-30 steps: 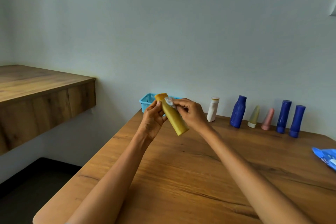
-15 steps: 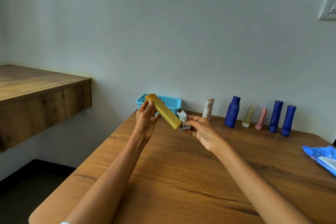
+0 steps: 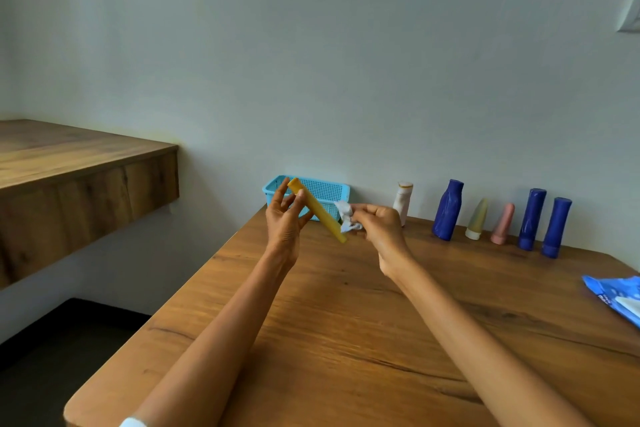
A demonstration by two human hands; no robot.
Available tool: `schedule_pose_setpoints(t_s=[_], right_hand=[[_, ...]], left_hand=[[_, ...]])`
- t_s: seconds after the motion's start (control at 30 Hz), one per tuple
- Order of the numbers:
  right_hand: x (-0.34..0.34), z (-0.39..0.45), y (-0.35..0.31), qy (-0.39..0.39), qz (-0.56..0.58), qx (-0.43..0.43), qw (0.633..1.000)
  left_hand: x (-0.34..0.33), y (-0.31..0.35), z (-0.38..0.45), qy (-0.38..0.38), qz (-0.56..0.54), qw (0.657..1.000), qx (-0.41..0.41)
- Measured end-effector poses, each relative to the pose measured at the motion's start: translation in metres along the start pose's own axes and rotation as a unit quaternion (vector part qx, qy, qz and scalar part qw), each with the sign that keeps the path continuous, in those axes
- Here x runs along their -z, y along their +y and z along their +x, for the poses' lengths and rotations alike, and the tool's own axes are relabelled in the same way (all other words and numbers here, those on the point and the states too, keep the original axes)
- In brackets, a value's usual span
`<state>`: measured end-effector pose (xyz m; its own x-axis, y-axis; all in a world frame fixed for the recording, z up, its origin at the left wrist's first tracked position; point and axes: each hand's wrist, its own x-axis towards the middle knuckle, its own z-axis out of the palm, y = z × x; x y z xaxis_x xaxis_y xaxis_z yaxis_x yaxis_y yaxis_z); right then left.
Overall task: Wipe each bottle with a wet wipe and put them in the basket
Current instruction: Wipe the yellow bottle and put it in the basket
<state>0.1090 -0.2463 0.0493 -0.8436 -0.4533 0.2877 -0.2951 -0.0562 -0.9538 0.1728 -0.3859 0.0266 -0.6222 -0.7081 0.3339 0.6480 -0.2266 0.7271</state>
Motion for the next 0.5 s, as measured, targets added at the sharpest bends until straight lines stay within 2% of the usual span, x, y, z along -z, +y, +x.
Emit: schedule_pose_setpoints(t_s=[0.07, 0.17, 0.23, 0.4, 0.5], right_hand=[[-0.005, 0.009, -0.009, 0.016, -0.108, 0.129, 0.986], [-0.018, 0.018, -0.021, -0.023, -0.200, 0.276, 0.940], [-0.025, 0.019, -0.021, -0.059, -0.225, 0.317, 0.920], [-0.015, 0.005, 0.004, -0.067, -0.254, 0.368, 0.892], [-0.001, -0.004, 0.014, -0.082, -0.309, 0.384, 0.866]], left_hand=[[-0.005, -0.004, -0.003, -0.030, 0.008, 0.999, 0.027], [-0.010, -0.006, -0.008, -0.053, 0.035, 0.996, 0.059], [-0.009, -0.004, -0.006, -0.047, 0.038, 0.996, 0.072], [-0.001, 0.004, 0.001, 0.002, -0.010, 0.995, 0.102], [0.001, 0.002, 0.000, 0.012, -0.013, 0.993, 0.119]])
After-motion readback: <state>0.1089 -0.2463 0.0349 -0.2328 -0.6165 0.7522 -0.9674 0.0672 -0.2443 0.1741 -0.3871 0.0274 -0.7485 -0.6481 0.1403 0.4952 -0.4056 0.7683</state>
